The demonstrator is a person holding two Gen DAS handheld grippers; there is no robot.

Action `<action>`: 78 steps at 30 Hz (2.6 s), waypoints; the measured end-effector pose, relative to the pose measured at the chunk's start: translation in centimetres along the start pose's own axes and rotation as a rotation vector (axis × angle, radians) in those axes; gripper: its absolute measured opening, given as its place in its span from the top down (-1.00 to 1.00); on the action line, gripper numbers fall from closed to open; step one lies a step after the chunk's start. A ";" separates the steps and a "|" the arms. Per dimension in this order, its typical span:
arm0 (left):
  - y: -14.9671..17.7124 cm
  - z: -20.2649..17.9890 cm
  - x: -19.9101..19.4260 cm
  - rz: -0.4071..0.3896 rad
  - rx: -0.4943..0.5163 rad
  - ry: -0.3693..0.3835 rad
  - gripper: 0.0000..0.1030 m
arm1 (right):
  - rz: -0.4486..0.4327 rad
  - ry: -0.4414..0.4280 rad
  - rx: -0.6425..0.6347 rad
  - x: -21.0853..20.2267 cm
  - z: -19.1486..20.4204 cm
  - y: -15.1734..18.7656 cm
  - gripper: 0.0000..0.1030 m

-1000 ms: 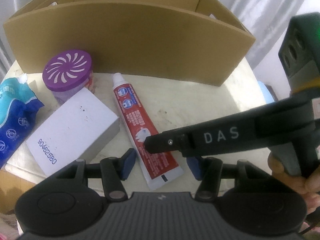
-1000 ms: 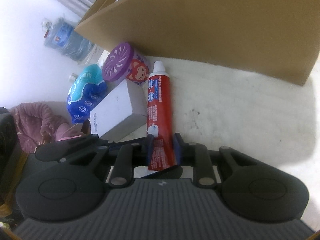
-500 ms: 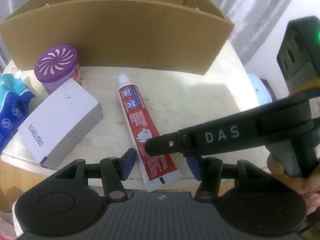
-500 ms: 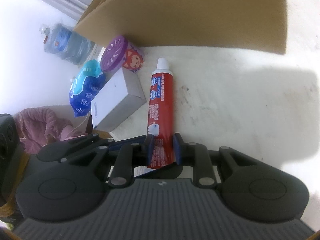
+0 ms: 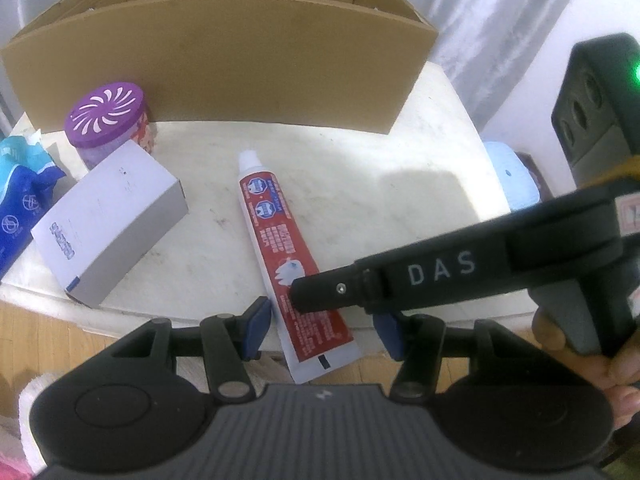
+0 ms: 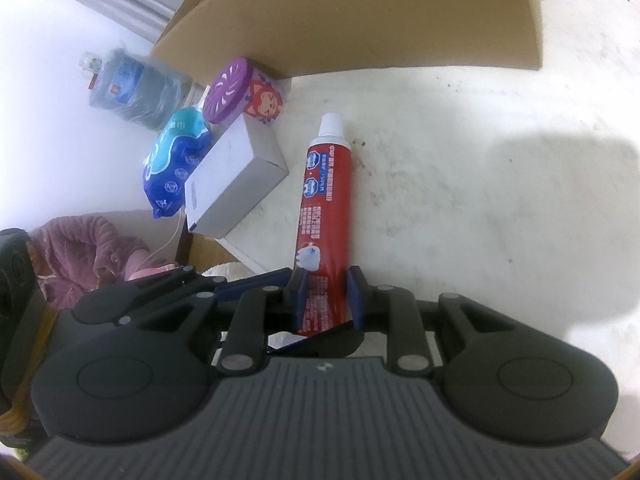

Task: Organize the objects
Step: 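Close the right gripper on the red toothpaste tube and lift it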

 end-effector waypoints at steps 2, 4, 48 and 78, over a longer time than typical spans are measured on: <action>-0.3 -0.5 0.0 0.001 0.002 0.001 -0.11 | -0.002 0.000 0.001 -0.2 -0.1 0.2 0.57; 0.1 -0.3 -0.4 0.000 0.004 0.004 -0.11 | -0.004 0.001 0.001 -0.3 -0.1 0.4 0.57; 1.0 2.8 -0.3 0.028 -0.107 0.152 0.28 | -0.090 0.192 -0.058 0.3 2.4 -0.1 0.46; 0.5 2.6 -1.2 -0.041 -0.032 0.068 0.46 | -0.098 0.072 0.057 -0.6 0.4 0.6 0.45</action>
Point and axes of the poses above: each gripper's, at about its wrist camera, not at the fingertips, and x roughly the way its jaws point, z to its left, y to its underside, the point moved 3 cm from there along x, roughly the way its jaws point, and after that the axes turned 4 degrees about x, right-handed, at the moved point
